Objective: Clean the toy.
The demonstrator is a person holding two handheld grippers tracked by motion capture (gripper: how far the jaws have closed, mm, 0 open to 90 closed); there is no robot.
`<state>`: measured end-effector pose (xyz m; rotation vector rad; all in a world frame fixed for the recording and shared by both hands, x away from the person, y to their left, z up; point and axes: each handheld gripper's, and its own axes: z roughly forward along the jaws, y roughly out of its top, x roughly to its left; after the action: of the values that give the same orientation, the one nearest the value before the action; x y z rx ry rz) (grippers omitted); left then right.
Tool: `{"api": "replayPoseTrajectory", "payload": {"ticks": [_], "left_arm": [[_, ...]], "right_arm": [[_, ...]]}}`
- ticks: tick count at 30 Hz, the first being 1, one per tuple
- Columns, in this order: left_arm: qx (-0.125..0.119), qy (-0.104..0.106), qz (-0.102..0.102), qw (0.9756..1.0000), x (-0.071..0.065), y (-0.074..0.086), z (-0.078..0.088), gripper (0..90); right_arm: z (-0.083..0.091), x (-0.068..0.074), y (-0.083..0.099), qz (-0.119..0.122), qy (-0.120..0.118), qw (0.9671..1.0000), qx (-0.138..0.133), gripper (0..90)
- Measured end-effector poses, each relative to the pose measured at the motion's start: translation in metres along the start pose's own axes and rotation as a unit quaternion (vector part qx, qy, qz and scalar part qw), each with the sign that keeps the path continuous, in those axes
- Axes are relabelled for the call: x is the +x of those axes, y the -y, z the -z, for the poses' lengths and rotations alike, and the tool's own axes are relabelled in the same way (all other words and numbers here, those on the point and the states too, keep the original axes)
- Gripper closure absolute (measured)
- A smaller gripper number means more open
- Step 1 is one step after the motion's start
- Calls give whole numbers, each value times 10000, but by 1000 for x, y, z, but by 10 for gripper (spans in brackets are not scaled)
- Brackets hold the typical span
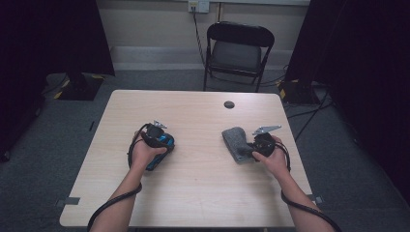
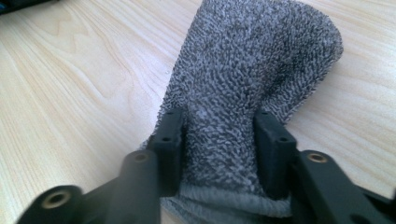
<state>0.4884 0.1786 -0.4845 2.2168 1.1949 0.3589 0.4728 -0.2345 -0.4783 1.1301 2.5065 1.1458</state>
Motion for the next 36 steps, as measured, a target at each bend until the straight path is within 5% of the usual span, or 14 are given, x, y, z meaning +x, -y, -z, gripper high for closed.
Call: {"api": "replayPoseTrajectory", "payload": {"ticks": [8, 23, 36], "left_arm": [[-53, -28, -6, 10000, -1, 3, -1, 246], [-198, 37, 149, 9997, 2, 2, 15, 178], [-453, 319, 138, 9984, -12, -3, 34, 163]], "right_arm": [[3, 0, -2, 1, 124, 9998, -164, 409], [6, 3, -6, -23, 245, 9996, -133, 334], [11, 11, -14, -1, 271, 9994, -230, 250]]}}
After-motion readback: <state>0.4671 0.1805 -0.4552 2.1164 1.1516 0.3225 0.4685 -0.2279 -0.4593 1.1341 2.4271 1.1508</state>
